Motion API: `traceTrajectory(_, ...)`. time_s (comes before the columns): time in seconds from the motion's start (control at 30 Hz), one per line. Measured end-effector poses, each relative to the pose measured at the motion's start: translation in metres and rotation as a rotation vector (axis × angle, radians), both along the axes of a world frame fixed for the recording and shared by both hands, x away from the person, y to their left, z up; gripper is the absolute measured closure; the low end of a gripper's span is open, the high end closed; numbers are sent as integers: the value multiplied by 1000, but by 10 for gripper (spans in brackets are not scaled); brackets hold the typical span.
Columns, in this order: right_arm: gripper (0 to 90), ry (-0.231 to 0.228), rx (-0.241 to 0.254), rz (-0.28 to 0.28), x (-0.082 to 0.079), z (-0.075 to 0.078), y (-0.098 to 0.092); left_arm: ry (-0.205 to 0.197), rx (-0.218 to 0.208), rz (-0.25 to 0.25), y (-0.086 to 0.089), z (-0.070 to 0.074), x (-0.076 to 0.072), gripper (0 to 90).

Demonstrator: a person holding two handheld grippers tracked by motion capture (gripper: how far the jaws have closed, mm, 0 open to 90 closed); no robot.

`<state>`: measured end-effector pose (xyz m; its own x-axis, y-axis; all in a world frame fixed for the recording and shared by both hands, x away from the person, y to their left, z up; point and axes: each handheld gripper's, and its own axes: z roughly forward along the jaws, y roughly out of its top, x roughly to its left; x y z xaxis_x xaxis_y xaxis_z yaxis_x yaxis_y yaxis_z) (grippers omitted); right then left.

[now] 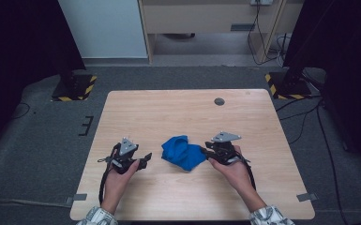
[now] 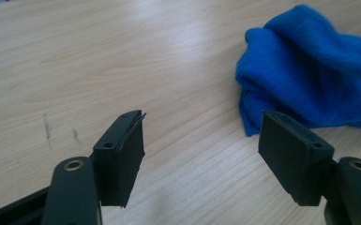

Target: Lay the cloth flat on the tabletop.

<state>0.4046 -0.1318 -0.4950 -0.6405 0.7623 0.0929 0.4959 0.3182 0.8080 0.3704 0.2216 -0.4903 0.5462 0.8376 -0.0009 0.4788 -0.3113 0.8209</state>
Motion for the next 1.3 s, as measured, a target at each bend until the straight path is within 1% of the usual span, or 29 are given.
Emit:
traceTrajectory(0.07,646,29,-23,-9,2,-9,-5,-11,-11,-8,-3,2,-1,304)
traceTrajectory(0.13,632,54,-12,-22,3,-15,-8,-15,-19,-15,-7,3,-2,298)
traceTrajectory(0.17,611,69,-9,-25,4,-19,-7,-17,-24,-19,-8,3,-2,294)
traceTrajectory(0.23,575,80,-24,-20,6,-24,-4,-16,-28,-29,-11,3,-2,288)
traceTrajectory(0.3,562,101,-22,-18,7,-29,0,-12,-25,-38,-13,1,-2,279)
traceTrajectory(0.43,560,113,-42,-9,10,-35,6,-11,-35,-43,-14,1,-2,275)
traceTrajectory(0.5,598,114,-39,-13,11,-37,6,-10,-42,-44,-14,1,-2,272)
traceTrajectory(0.57,676,123,-34,3,11,-37,6,-9,-45,-45,-14,1,-1,272)
traceTrajectory(0.6,733,127,-30,15,10,-37,6,-8,-47,-45,-14,1,-1,271)
traceTrajectory(0.63,772,132,-34,23,9,-36,7,-8,-49,-47,-14,1,-1,269)
traceTrajectory(0.7,834,135,-32,43,8,-36,8,-8,-52,-51,-15,1,-1,267)
traceTrajectory(0.73,864,126,-31,52,7,-36,9,-9,-51,-51,-15,1,-1,267)
traceTrajectory(0.83,875,114,-19,71,4,-32,10,-14,-54,-52,-15,1,-1,264)
traceTrajectory(1.0,878,102,-6,108,-4,-24,14,-21,-64,-53,-16,2,-2,265)
traceTrajectory(1.07,878,99,4,121,-8,-21,18,-26,-77,-57,-16,4,-2,265)
traceTrajectory(1.2,878,86,-1,157,-15,-18,25,-45,-91,-64,-17,8,-3,264)
traceTrajectory(1.3,878,88,-5,177,-18,-17,30,-51,-109,-72,-20,11,-5,264)
